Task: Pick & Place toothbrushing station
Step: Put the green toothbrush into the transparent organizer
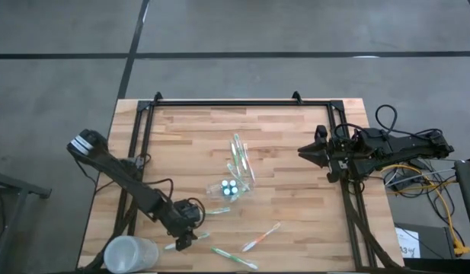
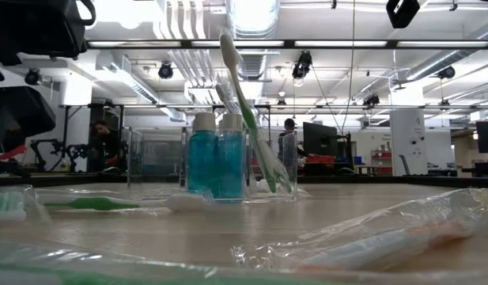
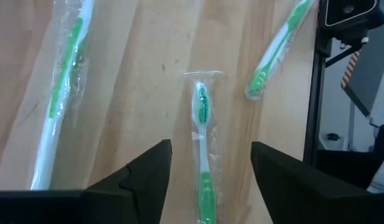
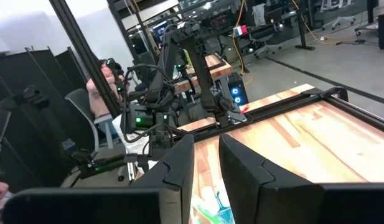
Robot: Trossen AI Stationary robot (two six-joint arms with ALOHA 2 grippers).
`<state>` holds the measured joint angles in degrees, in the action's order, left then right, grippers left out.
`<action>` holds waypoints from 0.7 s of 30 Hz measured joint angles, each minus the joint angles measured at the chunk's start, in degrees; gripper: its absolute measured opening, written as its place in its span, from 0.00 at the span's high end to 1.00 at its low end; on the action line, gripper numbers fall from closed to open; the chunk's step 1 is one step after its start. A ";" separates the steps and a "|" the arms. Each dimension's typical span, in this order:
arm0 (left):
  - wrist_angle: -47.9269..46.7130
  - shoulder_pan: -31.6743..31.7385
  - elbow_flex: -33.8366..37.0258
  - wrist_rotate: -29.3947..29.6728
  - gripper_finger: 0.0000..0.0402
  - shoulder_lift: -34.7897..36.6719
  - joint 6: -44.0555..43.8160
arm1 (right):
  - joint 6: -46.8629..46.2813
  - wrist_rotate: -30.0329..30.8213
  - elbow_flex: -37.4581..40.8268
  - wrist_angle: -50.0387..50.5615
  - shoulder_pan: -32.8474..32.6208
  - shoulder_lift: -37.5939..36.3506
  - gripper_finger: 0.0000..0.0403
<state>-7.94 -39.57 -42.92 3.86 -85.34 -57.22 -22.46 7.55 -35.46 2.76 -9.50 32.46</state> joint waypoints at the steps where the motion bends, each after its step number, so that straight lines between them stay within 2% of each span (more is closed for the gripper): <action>1: 0.25 -0.02 0.00 -0.06 0.44 -0.26 0.01 | 0.00 -0.01 0.00 -0.02 0.00 0.01 0.81; 9: 1.05 -0.19 0.04 -0.15 0.43 -2.86 -0.34 | 0.00 0.01 0.00 0.02 0.01 -0.01 0.80; 21: 3.75 -0.26 0.02 -0.38 0.44 -7.17 -1.17 | 0.00 0.00 0.00 0.01 0.01 0.01 0.83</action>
<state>-4.19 -39.83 -42.90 3.47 -92.51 -58.39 -22.46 7.54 -35.46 2.76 -9.49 32.47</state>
